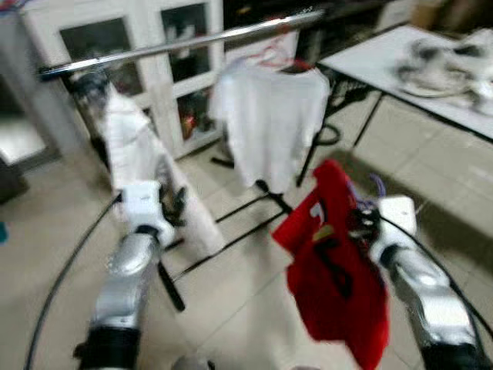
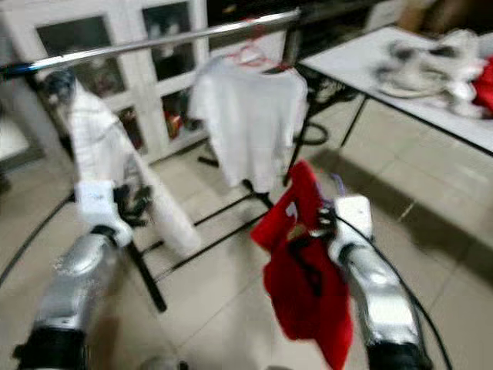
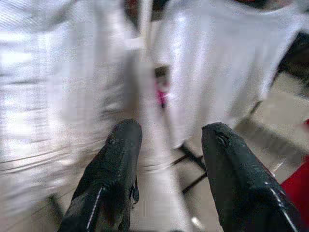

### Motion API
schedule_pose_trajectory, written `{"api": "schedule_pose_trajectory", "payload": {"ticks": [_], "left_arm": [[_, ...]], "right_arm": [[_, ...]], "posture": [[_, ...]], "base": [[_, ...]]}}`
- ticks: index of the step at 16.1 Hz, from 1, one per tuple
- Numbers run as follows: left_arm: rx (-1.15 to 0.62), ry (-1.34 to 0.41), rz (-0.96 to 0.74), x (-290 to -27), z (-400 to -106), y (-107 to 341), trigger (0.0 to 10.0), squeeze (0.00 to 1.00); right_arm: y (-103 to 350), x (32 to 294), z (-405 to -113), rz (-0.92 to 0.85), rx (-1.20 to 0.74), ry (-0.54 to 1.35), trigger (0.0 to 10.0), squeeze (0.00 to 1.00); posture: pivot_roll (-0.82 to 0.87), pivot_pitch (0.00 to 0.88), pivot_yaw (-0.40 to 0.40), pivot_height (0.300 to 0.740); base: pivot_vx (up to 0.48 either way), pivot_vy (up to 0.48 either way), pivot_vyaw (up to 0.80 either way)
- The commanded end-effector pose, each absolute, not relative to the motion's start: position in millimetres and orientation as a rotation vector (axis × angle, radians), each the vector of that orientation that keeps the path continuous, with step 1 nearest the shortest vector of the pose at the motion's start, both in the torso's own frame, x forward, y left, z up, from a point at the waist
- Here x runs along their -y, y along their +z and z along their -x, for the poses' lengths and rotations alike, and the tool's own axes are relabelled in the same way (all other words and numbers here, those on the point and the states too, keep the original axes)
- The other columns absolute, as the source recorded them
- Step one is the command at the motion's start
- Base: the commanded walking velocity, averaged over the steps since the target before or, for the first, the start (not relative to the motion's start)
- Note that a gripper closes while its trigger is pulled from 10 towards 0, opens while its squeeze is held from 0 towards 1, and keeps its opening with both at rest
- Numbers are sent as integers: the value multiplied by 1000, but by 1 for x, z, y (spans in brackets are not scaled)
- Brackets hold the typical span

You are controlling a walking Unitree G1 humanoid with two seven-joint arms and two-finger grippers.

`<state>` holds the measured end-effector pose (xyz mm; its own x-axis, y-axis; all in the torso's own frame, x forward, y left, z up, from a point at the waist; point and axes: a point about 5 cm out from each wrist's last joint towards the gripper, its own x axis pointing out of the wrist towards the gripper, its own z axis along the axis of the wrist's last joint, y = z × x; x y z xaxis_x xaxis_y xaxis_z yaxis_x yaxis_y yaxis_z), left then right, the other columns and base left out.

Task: Hang hanger

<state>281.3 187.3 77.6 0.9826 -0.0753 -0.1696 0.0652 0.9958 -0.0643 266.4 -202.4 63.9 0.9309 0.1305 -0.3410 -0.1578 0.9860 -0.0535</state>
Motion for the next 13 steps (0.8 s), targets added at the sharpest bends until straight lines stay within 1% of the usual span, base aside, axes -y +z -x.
{"api": "schedule_pose_trajectory", "payload": {"ticks": [1,3,5,13], "left_arm": [[-168,-93,80,-179,-285,80,10000,0],[-172,-93,58,-178,-286,81,10000,0],[-184,-85,41,-178,-286,79,10000,0],[-181,-101,35,-176,-288,80,10000,0]], "right_arm": [[68,212,-265,105,-327,118,10000,0],[67,210,-265,122,-332,141,10000,0],[68,209,-266,118,-330,139,10000,0],[70,213,-270,130,-315,113,10000,0]], "posture": [[-56,0,-16,740],[-57,0,-15,740],[-58,0,-14,740],[-59,0,-15,740]], "base": [[0,0,0],[0,0,0],[0,0,588],[0,-467,800]]}}
